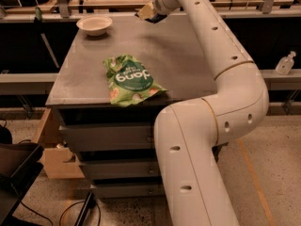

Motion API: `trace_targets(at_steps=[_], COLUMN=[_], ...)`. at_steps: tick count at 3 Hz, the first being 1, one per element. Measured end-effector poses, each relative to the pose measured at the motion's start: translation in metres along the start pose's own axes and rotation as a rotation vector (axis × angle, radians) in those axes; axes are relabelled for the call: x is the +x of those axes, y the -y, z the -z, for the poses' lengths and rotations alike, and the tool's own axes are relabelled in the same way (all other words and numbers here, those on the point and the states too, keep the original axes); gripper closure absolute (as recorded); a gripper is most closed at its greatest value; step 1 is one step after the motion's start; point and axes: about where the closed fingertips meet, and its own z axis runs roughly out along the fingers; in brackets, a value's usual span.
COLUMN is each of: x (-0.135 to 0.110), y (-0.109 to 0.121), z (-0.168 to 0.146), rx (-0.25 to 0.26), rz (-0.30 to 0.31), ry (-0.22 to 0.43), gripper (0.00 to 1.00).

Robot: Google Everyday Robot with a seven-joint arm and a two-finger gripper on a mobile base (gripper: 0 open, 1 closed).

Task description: Pick rxbar blueberry

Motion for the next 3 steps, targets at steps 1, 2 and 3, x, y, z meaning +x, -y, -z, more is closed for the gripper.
trace_targets(at_steps=[1,2,3], x=[-0.015,-0.025,-0.023], y=[-0.021,-0.043,-0.044], z=[-0.010,-0.023,-0.025], rx=[-0.029,-0.051,-0.054], rz=[0.017,0.039,0.038], ry=[0.017,0.005,0.003], gripper=[1.00,1.00,0.82])
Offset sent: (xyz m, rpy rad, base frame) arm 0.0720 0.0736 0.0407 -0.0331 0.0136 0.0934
